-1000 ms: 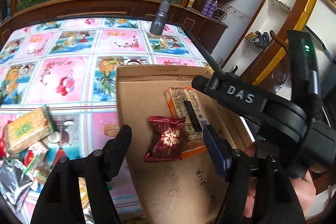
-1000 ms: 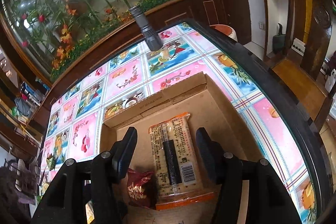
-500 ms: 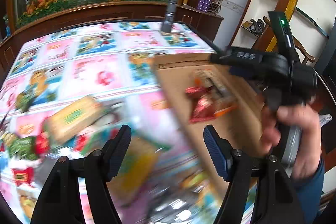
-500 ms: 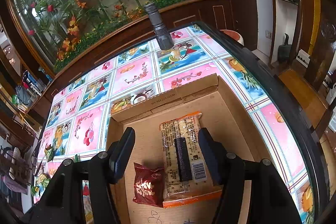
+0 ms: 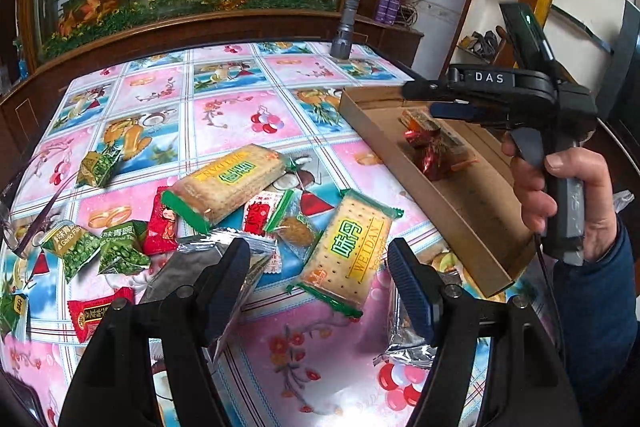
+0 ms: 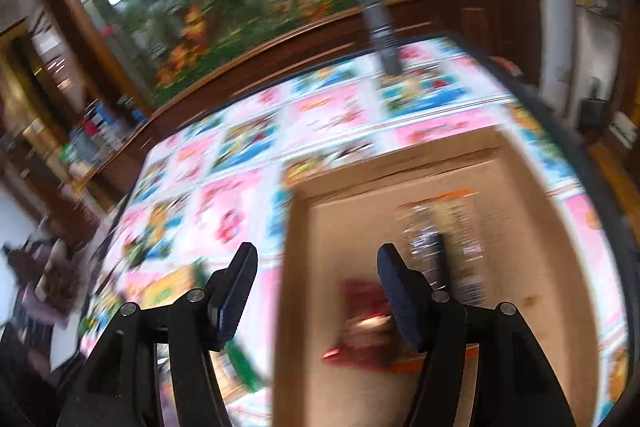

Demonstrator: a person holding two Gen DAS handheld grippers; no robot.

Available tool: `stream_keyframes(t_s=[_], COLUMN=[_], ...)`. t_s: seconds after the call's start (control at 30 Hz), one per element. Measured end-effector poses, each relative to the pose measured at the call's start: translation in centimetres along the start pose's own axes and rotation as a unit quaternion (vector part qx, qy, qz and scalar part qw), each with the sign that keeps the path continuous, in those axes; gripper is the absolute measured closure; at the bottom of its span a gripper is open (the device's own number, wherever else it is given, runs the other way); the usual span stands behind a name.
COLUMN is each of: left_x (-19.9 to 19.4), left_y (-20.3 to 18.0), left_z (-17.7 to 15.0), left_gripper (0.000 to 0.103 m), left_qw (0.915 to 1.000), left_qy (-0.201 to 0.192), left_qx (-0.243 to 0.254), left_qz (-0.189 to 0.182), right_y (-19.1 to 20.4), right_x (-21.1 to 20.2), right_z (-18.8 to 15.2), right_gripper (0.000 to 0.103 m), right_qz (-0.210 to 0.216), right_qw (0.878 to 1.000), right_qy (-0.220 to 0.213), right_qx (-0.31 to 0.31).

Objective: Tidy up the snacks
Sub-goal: 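Grasp a silver foil packet with the left gripper while the right grasps a WEIDAN cracker pack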

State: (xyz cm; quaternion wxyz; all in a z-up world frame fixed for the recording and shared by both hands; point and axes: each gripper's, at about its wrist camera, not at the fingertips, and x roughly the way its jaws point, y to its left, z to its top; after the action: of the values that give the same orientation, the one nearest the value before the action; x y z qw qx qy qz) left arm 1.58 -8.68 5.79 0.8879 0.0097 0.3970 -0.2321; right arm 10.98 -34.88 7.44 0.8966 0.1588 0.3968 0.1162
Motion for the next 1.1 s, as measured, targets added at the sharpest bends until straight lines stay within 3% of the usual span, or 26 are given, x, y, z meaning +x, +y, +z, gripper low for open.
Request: stream_keyframes(t_s=[0.1, 0.2, 0.3, 0.47, 0.53, 0.6, 0.73, 0.8, 0.97, 1.1], left_x=[0.3, 0.7, 1.6, 3.9, 4.8, 4.8, 4.6, 4.0, 0.1, -2.1], left_y=[-1.2, -4.2, -6.8, -8.5, -8.7, -8.2, -7.3, -6.7, -2.9, 2.6], left_z=[-0.4, -1.5, -2.6, -3.4, -3.6, -3.5, -3.3, -3.1, -0.6, 0.9], left_gripper=[0.033, 0.032, 0.032, 0.032, 0.033, 0.042, 0.045, 0.045, 0.045, 0.045], left_qw=[0.9986, 0.9891, 0.9827, 0.9799, 0.9809, 0.9833, 0.9858, 0.9873, 0.9968, 0.9985], left_qy=[0.021, 0.059, 0.079, 0.105, 0.111, 0.105, 0.098, 0.094, 0.016, -0.042], left_qx=[0.020, 0.086, 0.147, 0.166, 0.160, 0.148, 0.136, 0.128, 0.062, -0.035], left_qz=[-0.044, -0.104, -0.081, -0.034, -0.008, -0.006, 0.005, -0.007, -0.047, -0.007], right_y=[1.9, 2.9, 2.4, 2.5, 3.2, 3.7, 4.5, 4.8, 5.2, 5.7], right_x=[0.8, 0.8, 0.7, 0.8, 0.9, 1.0, 1.6, 1.7, 1.5, 2.2], right_z=[-0.7, -1.2, -1.1, -1.2, -1.4, -1.7, -2.2, -2.3, -2.7, -3.2], right_gripper=[0.036, 0.036, 0.036, 0.036, 0.036, 0.035, 0.035, 0.035, 0.034, 0.032], right_qz=[0.034, 0.022, 0.020, 0.020, 0.025, 0.033, 0.049, 0.054, 0.078, 0.156], right_qw=[0.999, 0.999, 0.999, 0.999, 0.999, 0.998, 0.996, 0.996, 0.994, 0.981], right_qy=[0.019, 0.015, 0.012, 0.017, 0.019, 0.024, 0.036, 0.040, 0.048, 0.110], right_qx=[-0.019, -0.043, -0.032, -0.030, -0.043, -0.051, -0.057, -0.061, -0.051, -0.029])
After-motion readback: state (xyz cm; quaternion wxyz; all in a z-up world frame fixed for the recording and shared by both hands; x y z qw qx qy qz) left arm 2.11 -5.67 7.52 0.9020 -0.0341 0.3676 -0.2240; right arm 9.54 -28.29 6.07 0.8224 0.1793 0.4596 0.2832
